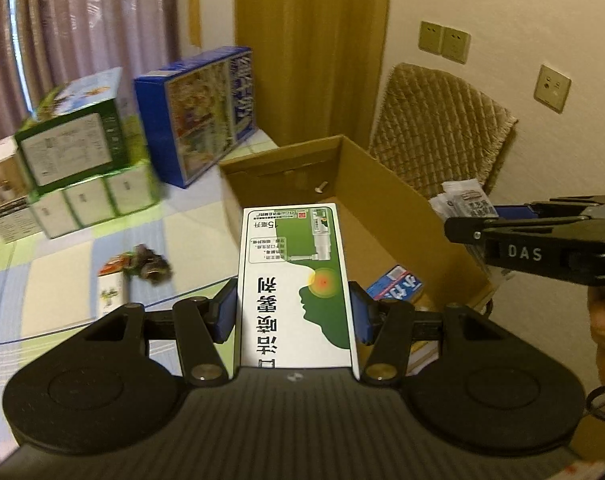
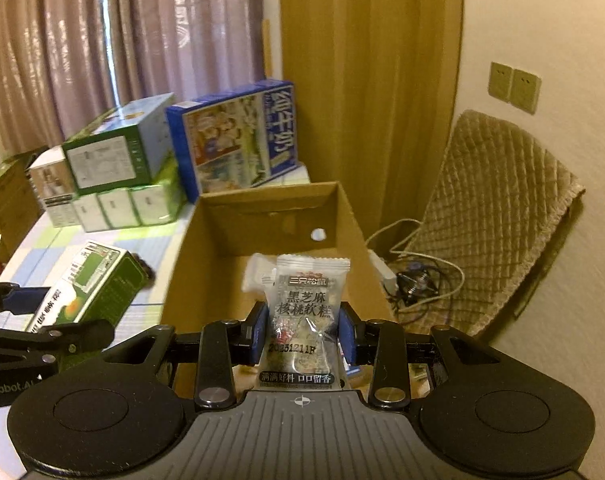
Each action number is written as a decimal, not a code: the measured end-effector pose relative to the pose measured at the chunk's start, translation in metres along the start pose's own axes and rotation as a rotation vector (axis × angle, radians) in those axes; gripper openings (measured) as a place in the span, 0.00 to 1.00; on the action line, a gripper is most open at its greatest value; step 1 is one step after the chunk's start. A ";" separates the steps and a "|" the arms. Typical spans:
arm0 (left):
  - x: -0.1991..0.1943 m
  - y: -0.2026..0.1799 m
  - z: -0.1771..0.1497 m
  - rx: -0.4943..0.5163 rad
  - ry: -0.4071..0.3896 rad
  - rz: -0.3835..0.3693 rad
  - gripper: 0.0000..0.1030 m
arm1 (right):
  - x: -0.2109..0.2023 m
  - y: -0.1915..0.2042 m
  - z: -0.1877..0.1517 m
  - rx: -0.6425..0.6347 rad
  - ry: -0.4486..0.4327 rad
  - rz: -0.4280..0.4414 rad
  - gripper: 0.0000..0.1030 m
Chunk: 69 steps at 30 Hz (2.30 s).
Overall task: Organize objects
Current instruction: 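Carry the snack packet and green medicine box over the cardboard box with both tools, then open both tools to drop the packet and green box into the cardboard box, then move both tools back toward the white medicine box and brown hair tie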
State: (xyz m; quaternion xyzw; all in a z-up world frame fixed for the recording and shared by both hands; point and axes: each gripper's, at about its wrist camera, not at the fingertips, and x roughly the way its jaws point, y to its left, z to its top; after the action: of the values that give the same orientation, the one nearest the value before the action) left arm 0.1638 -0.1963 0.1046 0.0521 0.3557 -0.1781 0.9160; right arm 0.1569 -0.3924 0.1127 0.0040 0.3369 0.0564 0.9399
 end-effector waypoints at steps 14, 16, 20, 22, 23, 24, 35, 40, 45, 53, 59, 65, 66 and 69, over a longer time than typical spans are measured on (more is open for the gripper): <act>0.058 -0.029 0.022 0.001 -0.001 -0.063 0.58 | 0.028 -0.030 -0.004 0.062 0.023 -0.019 0.33; 0.059 -0.030 0.024 0.019 -0.005 -0.058 0.60 | 0.028 -0.033 -0.005 0.069 0.025 -0.022 0.33; 0.054 -0.024 0.023 0.022 -0.014 -0.040 0.60 | 0.027 -0.036 -0.007 0.079 0.026 -0.017 0.33; 0.050 -0.018 0.021 0.014 -0.010 -0.031 0.60 | 0.027 -0.034 -0.008 0.079 0.031 -0.006 0.33; 0.048 -0.015 0.020 0.015 -0.009 -0.024 0.60 | 0.027 -0.033 -0.007 0.076 0.030 -0.002 0.33; 0.046 -0.013 0.019 0.016 -0.008 -0.018 0.60 | 0.027 -0.032 -0.007 0.074 0.029 0.001 0.33; 0.036 0.015 0.008 -0.013 0.004 0.024 0.60 | 0.030 -0.023 -0.002 0.101 0.007 0.065 0.33; 0.034 0.024 -0.002 -0.021 0.017 0.036 0.60 | 0.028 -0.024 0.005 0.141 -0.017 0.092 0.54; 0.029 0.031 -0.009 -0.042 0.023 0.042 0.60 | 0.023 -0.021 0.002 0.135 -0.008 0.091 0.55; 0.009 0.045 -0.019 -0.064 0.017 0.061 0.61 | 0.005 -0.004 -0.002 0.108 -0.015 0.104 0.61; -0.013 0.058 -0.027 -0.073 0.008 0.090 0.61 | -0.011 0.015 -0.003 0.089 -0.032 0.127 0.66; -0.036 0.073 -0.036 -0.092 0.007 0.114 0.66 | -0.025 0.041 -0.005 0.054 -0.053 0.151 0.71; -0.039 0.075 -0.038 -0.094 0.004 0.119 0.67 | -0.027 0.046 -0.005 0.046 -0.053 0.157 0.72; -0.053 0.086 -0.044 -0.105 -0.003 0.139 0.69 | -0.031 0.058 -0.008 0.034 -0.056 0.173 0.74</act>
State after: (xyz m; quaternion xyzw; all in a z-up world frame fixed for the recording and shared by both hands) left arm 0.1314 -0.0911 0.1047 0.0286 0.3585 -0.0952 0.9282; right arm 0.1217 -0.3388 0.1289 0.0503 0.3100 0.1313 0.9403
